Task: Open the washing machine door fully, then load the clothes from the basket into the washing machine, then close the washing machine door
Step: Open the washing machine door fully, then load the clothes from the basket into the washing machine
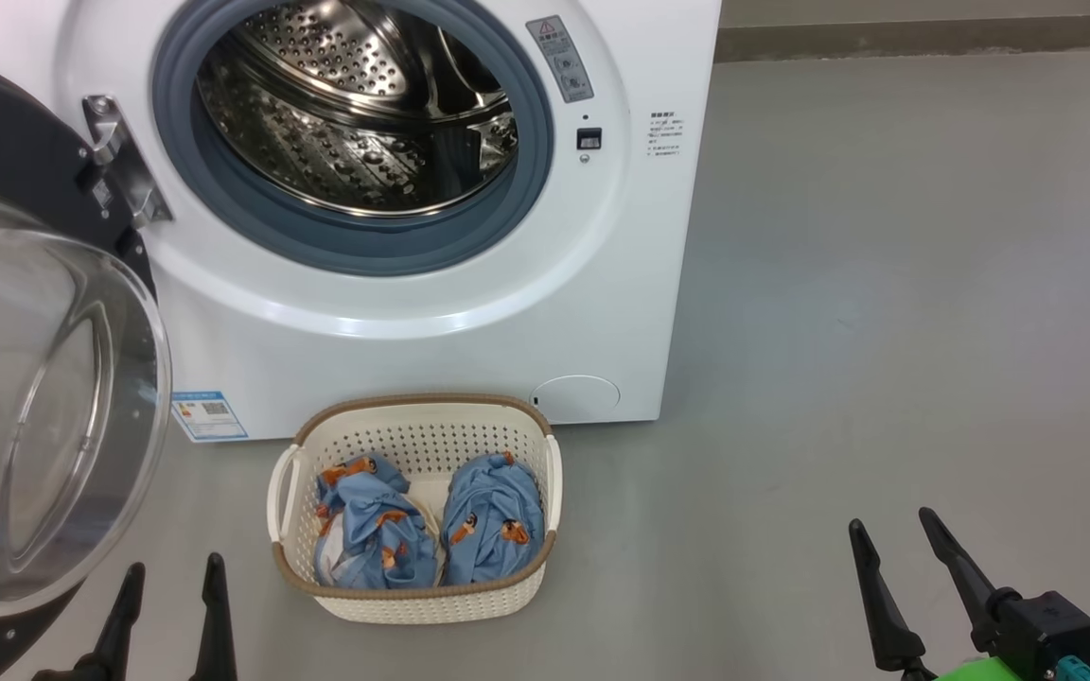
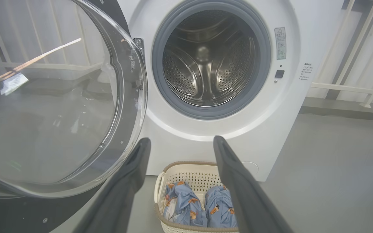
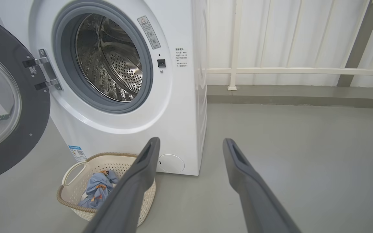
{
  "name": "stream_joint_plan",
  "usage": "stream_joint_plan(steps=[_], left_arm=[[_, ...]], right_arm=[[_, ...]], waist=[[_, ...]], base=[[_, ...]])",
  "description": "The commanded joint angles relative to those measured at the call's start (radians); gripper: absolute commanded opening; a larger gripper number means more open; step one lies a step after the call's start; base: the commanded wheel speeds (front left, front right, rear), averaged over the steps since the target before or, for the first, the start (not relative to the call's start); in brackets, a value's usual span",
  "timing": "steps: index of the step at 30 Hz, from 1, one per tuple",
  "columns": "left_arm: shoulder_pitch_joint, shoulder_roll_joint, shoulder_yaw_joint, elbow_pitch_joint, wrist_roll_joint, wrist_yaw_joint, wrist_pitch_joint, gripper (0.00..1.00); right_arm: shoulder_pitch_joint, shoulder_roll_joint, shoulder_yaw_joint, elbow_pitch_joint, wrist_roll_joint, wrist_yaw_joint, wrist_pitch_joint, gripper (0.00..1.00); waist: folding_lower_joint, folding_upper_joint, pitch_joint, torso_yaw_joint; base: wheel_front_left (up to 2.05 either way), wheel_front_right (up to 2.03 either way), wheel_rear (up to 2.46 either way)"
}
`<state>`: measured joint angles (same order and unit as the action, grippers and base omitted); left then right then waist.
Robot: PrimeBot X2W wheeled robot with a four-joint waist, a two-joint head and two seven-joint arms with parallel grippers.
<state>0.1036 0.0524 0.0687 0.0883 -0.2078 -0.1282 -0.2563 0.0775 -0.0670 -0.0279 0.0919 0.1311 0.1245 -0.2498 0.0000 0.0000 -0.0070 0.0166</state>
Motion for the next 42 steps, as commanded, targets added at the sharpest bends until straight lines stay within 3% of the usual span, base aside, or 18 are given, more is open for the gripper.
stream_joint_plan(steps=[1, 42], left_arm=[[-0.034, 0.017, 0.027, -0.023, -0.002, -0.002, -0.005, 1.00], [-0.067, 0.037, 0.029, 0.027, 0.016, -0.002, -0.006, 1.00]], right_arm=[[-0.015, -0.005, 0.019, -0.019, -0.002, 0.006, -0.012, 1.00], [-0.025, 0.004, 0.016, 0.023, -0.007, 0.006, -0.012, 1.00]], waist=[[0.0000, 0.0000, -0.001, 0.002], [0.0000, 0.0000, 0.012, 0.044]], base=[[0.00, 0.00, 0.00], [0.13, -0.13, 0.00]])
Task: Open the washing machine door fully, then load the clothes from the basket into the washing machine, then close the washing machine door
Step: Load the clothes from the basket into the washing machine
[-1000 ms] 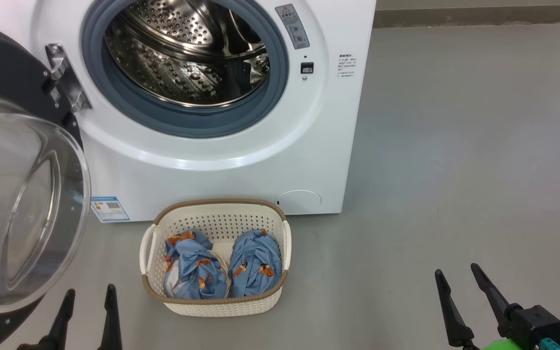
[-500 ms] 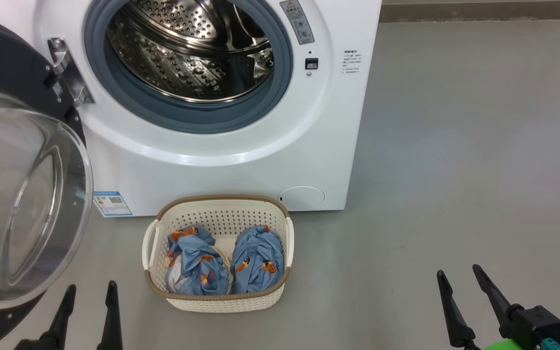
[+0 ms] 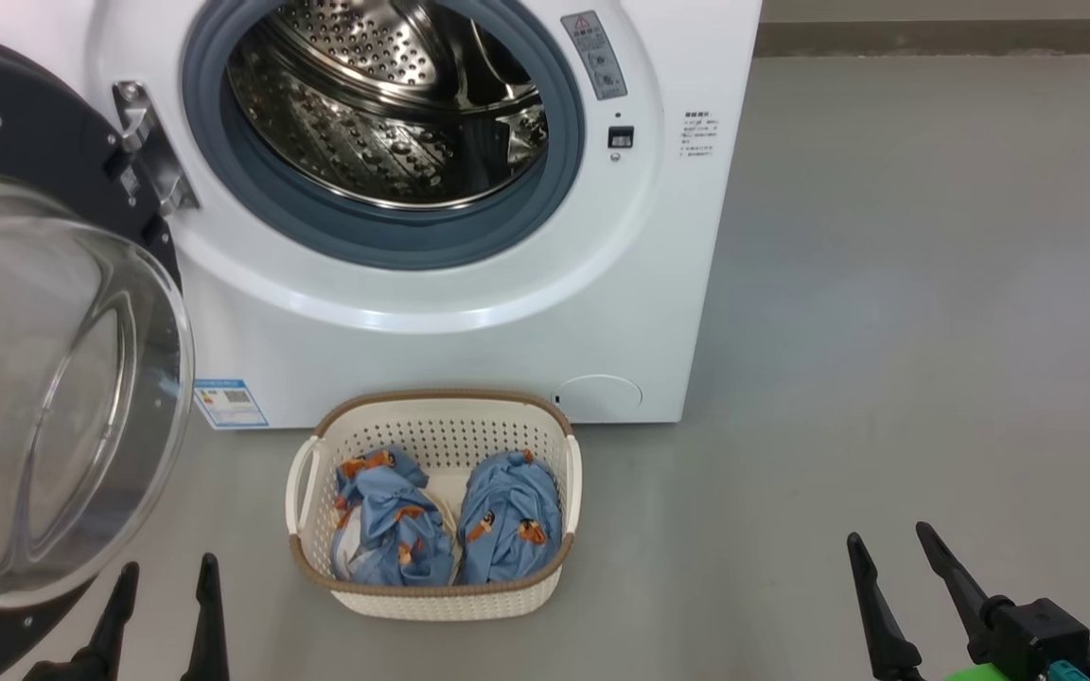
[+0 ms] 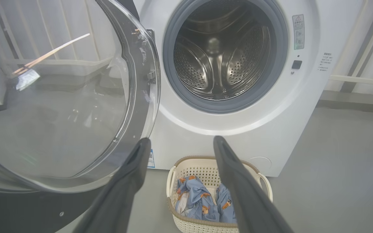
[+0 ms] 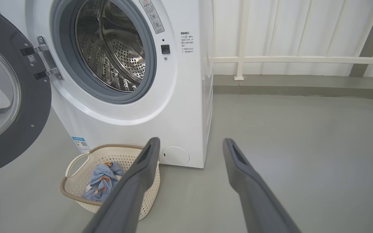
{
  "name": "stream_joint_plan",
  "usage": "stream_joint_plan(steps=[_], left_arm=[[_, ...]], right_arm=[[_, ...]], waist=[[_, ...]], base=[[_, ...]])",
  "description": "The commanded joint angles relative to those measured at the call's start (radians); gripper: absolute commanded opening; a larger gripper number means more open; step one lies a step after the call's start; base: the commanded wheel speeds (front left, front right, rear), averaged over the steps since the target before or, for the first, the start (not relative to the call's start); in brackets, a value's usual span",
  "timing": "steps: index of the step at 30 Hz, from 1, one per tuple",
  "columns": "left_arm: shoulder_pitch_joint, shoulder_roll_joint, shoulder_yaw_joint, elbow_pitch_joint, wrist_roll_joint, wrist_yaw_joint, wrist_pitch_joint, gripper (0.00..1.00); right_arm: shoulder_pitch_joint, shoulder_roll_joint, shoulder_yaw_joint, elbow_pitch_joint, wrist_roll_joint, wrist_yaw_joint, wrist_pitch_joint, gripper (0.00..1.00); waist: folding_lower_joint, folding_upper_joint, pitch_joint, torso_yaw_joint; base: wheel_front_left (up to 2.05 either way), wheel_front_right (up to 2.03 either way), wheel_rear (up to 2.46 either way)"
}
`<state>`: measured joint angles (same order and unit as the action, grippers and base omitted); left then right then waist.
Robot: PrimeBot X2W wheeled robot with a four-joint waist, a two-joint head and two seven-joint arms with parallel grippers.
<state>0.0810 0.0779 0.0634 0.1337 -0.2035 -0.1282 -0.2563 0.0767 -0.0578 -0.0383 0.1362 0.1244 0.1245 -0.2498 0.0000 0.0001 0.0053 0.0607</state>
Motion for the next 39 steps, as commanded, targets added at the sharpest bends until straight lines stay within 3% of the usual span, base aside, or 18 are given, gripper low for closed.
stream_joint_plan(steps=[1, 18, 39], left_arm=[[-0.045, 0.011, 0.035, -0.018, 0.013, -0.002, -0.006, 1.00], [-0.036, 0.012, 0.036, -0.054, 0.009, -0.002, -0.006, 1.00], [-0.037, 0.004, 0.013, -0.059, -0.020, -0.002, -0.006, 1.00]], right_arm=[[-0.024, -0.006, 0.027, -0.021, 0.000, 0.006, -0.012, 1.00], [-0.031, -0.007, 0.030, -0.017, 0.005, 0.006, -0.012, 1.00], [-0.043, -0.003, 0.027, -0.015, 0.011, 0.006, -0.012, 1.00]], waist=[[0.0000, -0.0001, 0.000, 0.002], [0.0000, -0.0001, 0.025, 0.013], [0.0000, -0.0001, 0.054, 0.011]], base=[[1.23, -1.23, 0.00], [1.63, -1.63, 0.00], [0.13, -0.13, 0.00]])
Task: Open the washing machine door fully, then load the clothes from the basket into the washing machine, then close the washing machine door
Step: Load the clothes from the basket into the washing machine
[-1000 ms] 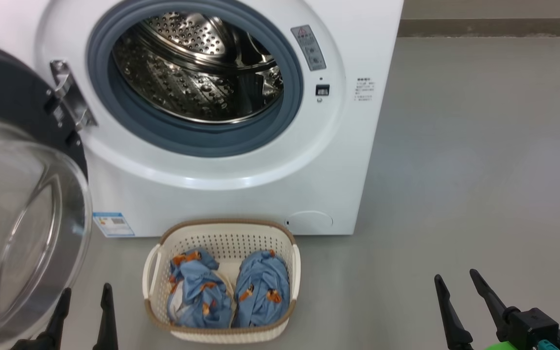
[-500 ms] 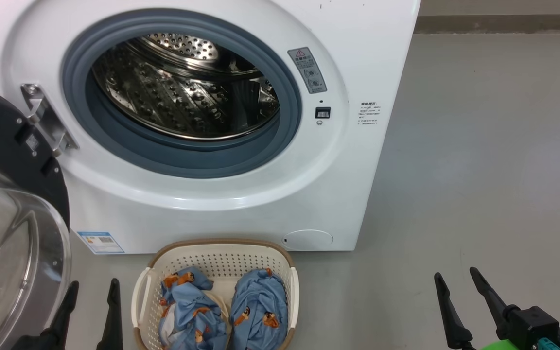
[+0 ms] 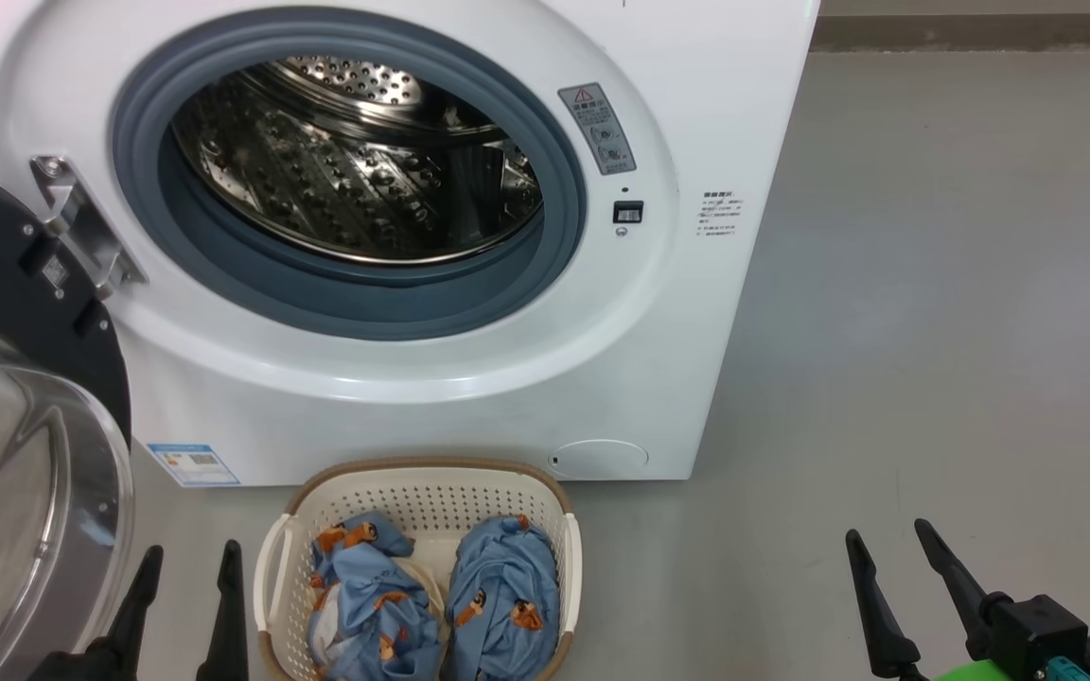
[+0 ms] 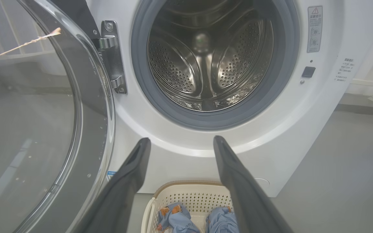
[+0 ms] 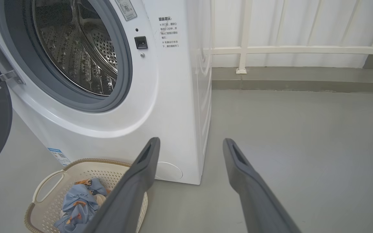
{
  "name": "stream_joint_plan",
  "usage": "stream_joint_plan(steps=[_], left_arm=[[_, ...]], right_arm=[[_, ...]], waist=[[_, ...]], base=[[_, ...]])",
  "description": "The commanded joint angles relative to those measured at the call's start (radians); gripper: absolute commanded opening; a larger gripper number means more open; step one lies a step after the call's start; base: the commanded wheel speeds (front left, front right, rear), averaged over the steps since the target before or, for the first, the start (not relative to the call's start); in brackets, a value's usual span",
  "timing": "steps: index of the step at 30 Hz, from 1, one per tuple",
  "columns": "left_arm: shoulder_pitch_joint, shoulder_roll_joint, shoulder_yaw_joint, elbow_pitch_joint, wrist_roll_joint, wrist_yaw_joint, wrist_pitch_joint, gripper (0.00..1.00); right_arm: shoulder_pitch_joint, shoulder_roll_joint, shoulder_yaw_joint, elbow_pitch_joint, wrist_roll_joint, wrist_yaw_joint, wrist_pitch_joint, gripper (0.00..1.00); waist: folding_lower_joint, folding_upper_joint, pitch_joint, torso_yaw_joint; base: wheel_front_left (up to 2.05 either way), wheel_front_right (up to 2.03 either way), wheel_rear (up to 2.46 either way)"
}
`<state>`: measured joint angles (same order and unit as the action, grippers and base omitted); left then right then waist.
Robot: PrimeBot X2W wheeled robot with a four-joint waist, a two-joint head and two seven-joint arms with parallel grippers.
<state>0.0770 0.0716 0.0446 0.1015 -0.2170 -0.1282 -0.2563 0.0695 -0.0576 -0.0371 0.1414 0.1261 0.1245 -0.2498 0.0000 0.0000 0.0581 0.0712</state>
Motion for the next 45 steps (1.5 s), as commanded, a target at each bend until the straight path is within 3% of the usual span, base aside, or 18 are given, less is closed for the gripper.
stream_joint_plan(steps=[1, 26, 45], left_arm=[[-0.033, 0.010, 0.031, -0.026, -0.008, -0.002, -0.006, 1.00], [-0.160, 0.020, -0.011, -0.004, -0.059, -0.002, -0.006, 1.00], [-0.311, 0.042, -0.061, 0.125, -0.121, -0.002, -0.006, 1.00]], right_arm=[[-0.036, -0.003, 0.025, -0.019, 0.009, 0.006, -0.012, 1.00], [-0.133, 0.007, 0.032, -0.015, 0.014, 0.006, -0.012, 1.00], [-0.195, 0.007, 0.049, -0.024, 0.011, 0.006, -0.012, 1.00]], waist=[[0.0000, 0.0000, 0.003, 0.000], [0.0000, 0.0000, 0.296, -0.016], [0.0000, 0.0000, 0.539, -0.026]], base=[[0.00, 0.00, 0.00], [0.00, 0.00, 0.00], [0.00, 0.00, 0.00]])
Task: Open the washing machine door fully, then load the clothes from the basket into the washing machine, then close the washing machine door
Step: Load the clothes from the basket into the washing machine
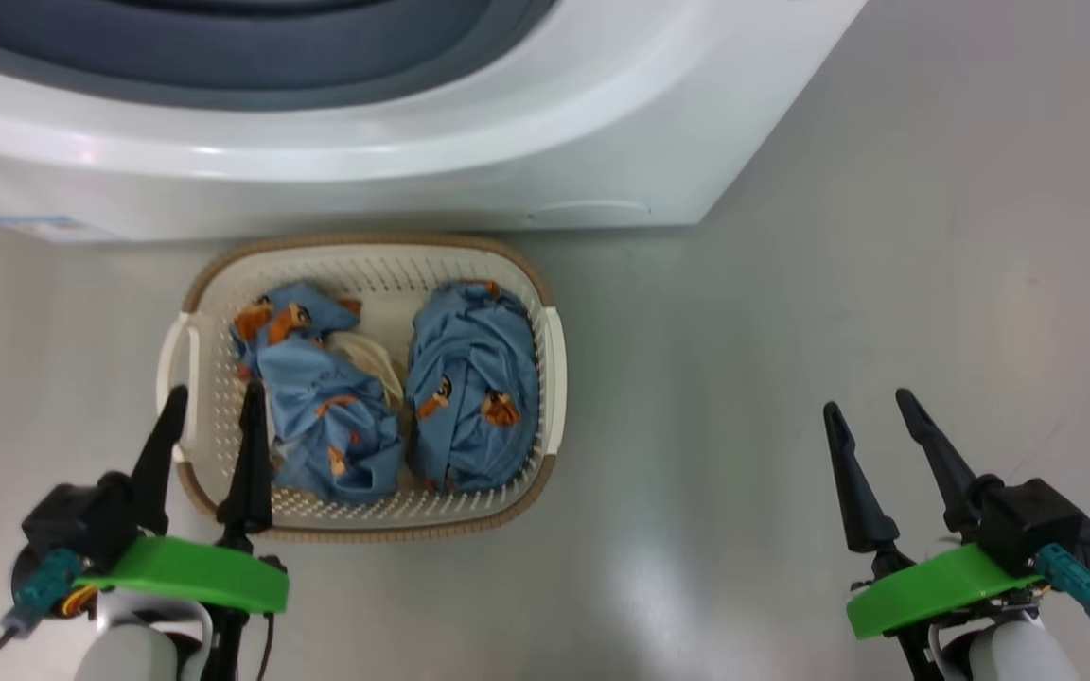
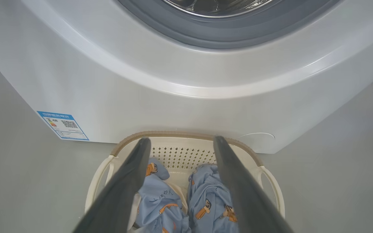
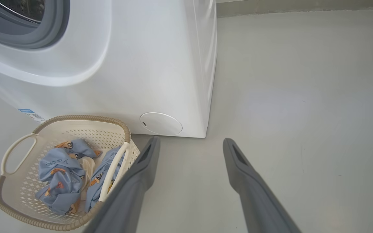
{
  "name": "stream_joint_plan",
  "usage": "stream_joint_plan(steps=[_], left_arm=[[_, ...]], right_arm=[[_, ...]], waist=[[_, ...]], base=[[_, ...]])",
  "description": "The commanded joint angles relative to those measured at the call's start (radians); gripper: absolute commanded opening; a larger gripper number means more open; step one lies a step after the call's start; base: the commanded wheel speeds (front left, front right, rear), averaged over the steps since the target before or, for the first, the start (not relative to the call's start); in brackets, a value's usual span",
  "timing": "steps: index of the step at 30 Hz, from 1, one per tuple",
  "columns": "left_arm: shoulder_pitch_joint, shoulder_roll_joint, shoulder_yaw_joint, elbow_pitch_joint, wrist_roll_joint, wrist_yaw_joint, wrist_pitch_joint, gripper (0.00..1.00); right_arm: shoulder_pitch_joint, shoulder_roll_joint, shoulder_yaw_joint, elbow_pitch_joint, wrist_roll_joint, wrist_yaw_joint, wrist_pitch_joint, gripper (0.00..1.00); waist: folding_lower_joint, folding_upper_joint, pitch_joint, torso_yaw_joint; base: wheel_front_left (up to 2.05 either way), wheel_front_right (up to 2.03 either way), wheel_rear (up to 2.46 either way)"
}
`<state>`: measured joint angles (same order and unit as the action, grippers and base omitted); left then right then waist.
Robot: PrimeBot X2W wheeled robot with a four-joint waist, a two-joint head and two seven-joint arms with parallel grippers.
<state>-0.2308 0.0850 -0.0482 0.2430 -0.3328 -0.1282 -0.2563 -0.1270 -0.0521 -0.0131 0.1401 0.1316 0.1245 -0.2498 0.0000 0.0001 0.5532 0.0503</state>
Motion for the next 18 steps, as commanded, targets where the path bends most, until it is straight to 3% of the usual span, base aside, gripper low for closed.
stream_joint_plan(steps=[1, 11, 18], left_arm=[[-0.012, 0.030, 0.031, -0.011, -0.007, -0.002, -0.006, 1.00], [-0.108, 0.048, 0.016, 0.084, -0.041, -0.002, -0.006, 1.00], [-0.213, 0.090, -0.007, 0.184, -0.066, -0.002, -0.006, 1.00]], right_arm=[[-0.001, 0.002, 0.026, -0.024, 0.007, 0.006, -0.012, 1.00], [-0.035, 0.002, 0.033, -0.049, 0.011, 0.006, -0.012, 1.00], [-0.054, 0.002, 0.044, -0.063, 0.016, 0.006, -0.012, 1.00]], waist=[[0.0000, -0.0001, 0.058, -0.006], [0.0000, -0.0001, 0.193, -0.017], [0.0000, -0.0001, 0.274, -0.037]], base=[[0.00, 0.00, 0.00], [0.00, 0.00, 0.00], [0.00, 0.00, 0.00]])
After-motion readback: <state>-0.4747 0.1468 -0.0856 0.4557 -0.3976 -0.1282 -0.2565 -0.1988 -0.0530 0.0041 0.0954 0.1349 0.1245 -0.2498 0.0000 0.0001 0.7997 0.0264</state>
